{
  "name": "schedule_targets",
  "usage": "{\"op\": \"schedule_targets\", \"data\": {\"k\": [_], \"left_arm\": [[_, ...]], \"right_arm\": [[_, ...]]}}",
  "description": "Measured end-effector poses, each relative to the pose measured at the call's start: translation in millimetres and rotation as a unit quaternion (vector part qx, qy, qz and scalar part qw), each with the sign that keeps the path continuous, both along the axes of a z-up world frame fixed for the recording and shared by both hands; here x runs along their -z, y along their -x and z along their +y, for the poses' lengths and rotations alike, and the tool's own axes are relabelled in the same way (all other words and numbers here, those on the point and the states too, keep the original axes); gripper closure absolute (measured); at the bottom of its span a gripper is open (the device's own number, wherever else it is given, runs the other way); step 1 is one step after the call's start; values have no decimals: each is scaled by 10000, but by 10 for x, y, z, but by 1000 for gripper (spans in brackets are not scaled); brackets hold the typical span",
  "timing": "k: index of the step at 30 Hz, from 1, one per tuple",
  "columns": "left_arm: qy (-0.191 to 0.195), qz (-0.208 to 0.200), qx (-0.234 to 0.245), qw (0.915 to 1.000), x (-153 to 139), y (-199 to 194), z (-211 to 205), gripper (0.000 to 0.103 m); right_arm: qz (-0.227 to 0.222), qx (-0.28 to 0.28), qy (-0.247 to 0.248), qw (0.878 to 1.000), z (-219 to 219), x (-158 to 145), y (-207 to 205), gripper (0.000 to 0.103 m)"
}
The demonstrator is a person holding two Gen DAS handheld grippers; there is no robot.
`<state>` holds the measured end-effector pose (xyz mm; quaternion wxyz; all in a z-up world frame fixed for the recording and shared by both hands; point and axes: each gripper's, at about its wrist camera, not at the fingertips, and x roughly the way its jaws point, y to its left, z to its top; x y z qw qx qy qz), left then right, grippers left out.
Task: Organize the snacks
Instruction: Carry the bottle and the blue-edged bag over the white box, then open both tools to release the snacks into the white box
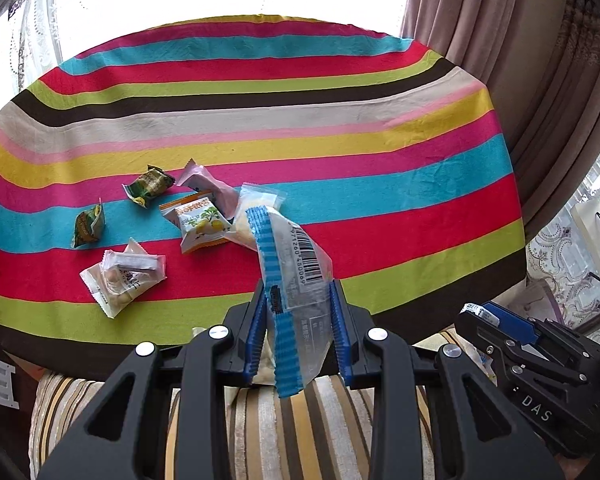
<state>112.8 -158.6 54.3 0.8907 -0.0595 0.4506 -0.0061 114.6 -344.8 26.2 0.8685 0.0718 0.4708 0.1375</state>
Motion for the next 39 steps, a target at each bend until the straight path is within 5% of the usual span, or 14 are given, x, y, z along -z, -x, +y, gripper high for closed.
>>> {"op": "schedule_targets", "data": {"k": [19,39], "left_arm": [[317,294,1241,9913,63,0,-1168,75],[616,1456,2439,9568,734,-26,-2446,75]], "right_arm": [[47,1188,-93,9929,-1356,216,70,67],[478,1897,65,9807,-2224,740,234,66]]}}
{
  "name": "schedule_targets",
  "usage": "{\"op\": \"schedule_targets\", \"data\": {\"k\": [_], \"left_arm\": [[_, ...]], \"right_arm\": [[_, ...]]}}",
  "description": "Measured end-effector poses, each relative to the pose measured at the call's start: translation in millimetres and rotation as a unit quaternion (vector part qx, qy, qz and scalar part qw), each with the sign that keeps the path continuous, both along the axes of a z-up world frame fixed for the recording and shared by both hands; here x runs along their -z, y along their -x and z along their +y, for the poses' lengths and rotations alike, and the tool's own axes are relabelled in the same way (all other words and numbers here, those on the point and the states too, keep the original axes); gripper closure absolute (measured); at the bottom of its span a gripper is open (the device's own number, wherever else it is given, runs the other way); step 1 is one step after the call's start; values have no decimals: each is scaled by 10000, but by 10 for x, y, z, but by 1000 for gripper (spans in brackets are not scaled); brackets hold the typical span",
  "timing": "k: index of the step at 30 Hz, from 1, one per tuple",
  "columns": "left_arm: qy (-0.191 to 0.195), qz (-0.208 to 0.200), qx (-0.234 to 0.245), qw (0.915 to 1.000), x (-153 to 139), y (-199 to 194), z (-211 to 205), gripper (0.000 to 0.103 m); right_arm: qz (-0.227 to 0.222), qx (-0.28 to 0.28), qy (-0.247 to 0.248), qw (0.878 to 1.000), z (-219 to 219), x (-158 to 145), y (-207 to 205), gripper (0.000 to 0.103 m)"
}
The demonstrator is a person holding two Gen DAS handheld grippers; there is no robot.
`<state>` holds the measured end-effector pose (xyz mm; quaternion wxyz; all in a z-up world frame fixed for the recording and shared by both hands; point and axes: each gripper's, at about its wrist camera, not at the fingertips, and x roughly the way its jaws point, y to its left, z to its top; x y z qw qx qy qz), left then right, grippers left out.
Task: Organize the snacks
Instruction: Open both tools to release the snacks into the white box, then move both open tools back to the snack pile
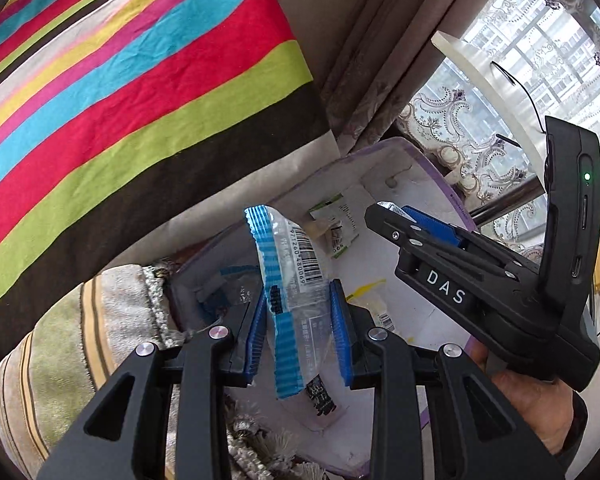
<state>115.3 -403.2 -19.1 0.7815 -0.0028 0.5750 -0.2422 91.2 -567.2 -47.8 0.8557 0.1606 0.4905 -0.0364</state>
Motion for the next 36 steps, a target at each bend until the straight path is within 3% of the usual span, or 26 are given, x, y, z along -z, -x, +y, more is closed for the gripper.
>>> {"op": "schedule_targets", "data": {"k": [7,9,12,15,25,34,36], "left_arm": [[40,222,190,9996,134,-21,-193,73],[38,225,185,9996,141,-30,-190,69],[71,136,81,9998,98,-35,-155,52],[63,39,45,10000,35,-33,-112,51],[-65,-333,-197,9992,-160,32,167,49],[-97,-608,-814,9948,-333,26,640,46],[-105,-724,-950,9928,-374,40,735,41]], "right_arm": [[91,174,77,9998,-151,70,13,65],[93,254,120,9996,-175,68,21,47],[50,298,139,9994,-188,41,35,41],[20,314,161,9994,-172,12,38,36],[-157,304,515,9981,6,-177,68,33],[-299,75,567,9979,252,-361,55,33],[-333,13,556,9979,317,-407,53,32]]}}
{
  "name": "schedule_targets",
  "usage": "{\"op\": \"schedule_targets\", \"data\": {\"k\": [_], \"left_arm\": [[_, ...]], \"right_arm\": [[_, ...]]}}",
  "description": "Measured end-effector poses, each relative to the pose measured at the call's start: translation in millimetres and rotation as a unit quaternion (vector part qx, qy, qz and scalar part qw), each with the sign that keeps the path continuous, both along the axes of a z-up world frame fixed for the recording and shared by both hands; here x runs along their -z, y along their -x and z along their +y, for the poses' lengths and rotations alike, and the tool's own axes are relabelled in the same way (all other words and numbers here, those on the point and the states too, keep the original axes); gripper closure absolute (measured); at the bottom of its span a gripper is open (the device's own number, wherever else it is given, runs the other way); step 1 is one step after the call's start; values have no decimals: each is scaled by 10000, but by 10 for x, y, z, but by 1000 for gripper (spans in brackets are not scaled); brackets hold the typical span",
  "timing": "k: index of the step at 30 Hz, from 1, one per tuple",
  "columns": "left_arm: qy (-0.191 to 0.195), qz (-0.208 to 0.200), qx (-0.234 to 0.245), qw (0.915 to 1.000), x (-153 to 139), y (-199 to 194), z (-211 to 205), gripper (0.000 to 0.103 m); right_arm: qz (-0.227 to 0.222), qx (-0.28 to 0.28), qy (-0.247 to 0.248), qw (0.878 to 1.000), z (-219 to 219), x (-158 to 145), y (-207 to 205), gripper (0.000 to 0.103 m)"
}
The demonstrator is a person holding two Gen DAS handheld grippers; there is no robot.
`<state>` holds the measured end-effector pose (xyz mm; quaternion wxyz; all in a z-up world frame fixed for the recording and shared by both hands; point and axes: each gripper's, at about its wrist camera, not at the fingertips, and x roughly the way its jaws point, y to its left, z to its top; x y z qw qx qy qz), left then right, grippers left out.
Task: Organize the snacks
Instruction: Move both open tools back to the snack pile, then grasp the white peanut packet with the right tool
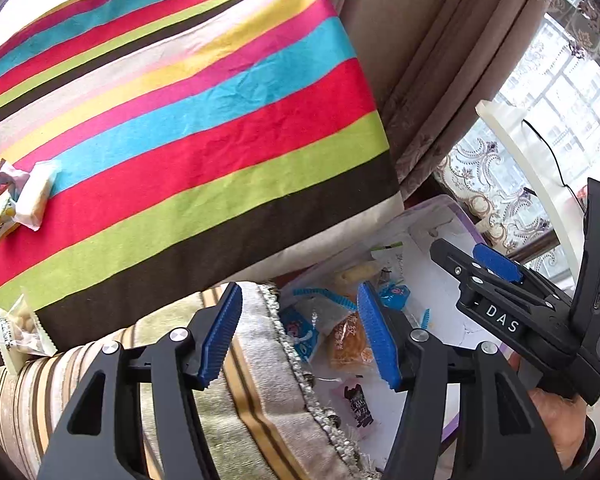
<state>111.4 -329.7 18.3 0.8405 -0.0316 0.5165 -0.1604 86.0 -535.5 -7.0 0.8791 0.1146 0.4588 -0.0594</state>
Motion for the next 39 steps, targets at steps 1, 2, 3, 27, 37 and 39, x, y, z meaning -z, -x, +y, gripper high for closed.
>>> {"op": "schedule_targets", "data": {"k": [1,2,3,27,37,39], "left_arm": [[-15,-97,-69,9999,-33,14,64,37],[-27,-212,-112,9997,-70,32,129,36],[-57,-355,-139,9993,-107,58,176,31],[-142,-670,-1753,9821,-290,515,2154,17],[-97,-509,-2399,9694,-204,571,2927,23],[-44,-457,-2482,9676,-170,561,3033,24]], "right_arm": [[-19,-31,0,10000,29,-22,2,32],[-41,-66,-5,10000,63,-45,1,31],[-63,-105,-10,9999,94,-65,-4,29],[61,-1691,-381,9848,1619,-245,-137,25],[304,-2500,-505,9664,2519,-230,-180,25],[349,-2600,-512,9636,2648,-223,-201,25]]}}
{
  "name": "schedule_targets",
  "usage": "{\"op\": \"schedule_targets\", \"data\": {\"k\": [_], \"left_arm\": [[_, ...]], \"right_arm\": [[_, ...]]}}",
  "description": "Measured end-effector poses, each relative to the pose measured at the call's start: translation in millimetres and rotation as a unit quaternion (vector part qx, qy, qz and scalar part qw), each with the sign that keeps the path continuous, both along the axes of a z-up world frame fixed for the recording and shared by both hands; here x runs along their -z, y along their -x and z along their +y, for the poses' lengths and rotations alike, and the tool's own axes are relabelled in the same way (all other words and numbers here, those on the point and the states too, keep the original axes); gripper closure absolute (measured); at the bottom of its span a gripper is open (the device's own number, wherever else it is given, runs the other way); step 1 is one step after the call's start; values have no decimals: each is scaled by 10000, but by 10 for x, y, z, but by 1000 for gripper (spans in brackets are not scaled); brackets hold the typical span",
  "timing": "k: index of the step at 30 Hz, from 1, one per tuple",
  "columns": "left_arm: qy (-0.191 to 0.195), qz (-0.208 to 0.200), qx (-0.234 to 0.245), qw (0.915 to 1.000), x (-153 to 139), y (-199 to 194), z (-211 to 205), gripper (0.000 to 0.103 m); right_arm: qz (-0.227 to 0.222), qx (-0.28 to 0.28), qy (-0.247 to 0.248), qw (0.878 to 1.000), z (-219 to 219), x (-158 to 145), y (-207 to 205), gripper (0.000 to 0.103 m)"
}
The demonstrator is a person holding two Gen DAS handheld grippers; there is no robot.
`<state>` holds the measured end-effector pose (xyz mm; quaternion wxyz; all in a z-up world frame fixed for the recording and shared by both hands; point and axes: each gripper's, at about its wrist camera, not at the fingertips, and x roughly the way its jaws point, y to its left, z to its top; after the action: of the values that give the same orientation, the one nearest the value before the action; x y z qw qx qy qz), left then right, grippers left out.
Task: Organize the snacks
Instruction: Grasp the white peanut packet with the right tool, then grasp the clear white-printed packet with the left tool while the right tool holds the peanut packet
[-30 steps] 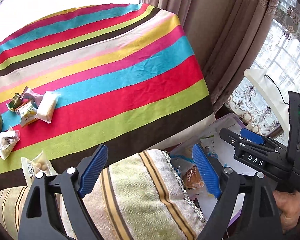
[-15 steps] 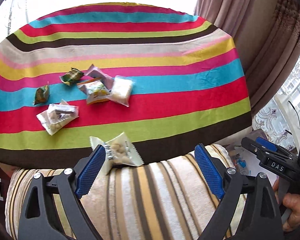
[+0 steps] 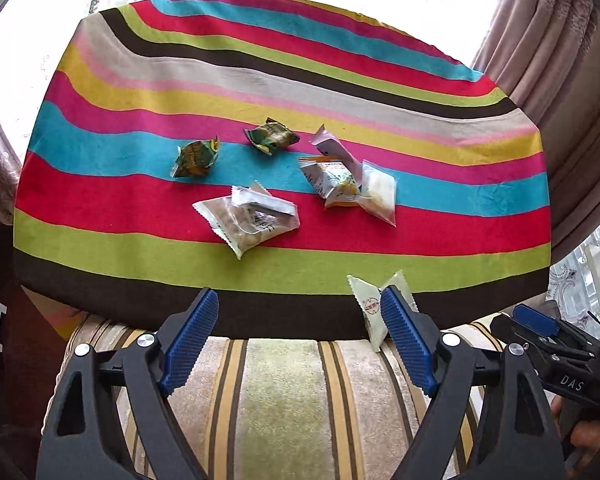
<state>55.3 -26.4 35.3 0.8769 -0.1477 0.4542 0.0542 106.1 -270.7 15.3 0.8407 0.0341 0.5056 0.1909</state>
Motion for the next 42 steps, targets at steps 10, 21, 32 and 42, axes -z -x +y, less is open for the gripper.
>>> {"op": "schedule_targets", "data": {"k": [10,21,32,42], "left_arm": [[290,41,-120,9995,99,-57,276,42],[497,110,-147,9986,191,-188,374,50],[714,135,-178,9972,271,-353,416,54],[729,80,-122,9972,317,-667,387,59]], "right_arm": [[258,-544,107,9981,553,142,-145,25],[420,-1023,324,9933,961,275,-284,25],[615,-1084,538,9907,1118,450,-393,25],[609,-1178,595,9894,1164,491,-396,43]]}}
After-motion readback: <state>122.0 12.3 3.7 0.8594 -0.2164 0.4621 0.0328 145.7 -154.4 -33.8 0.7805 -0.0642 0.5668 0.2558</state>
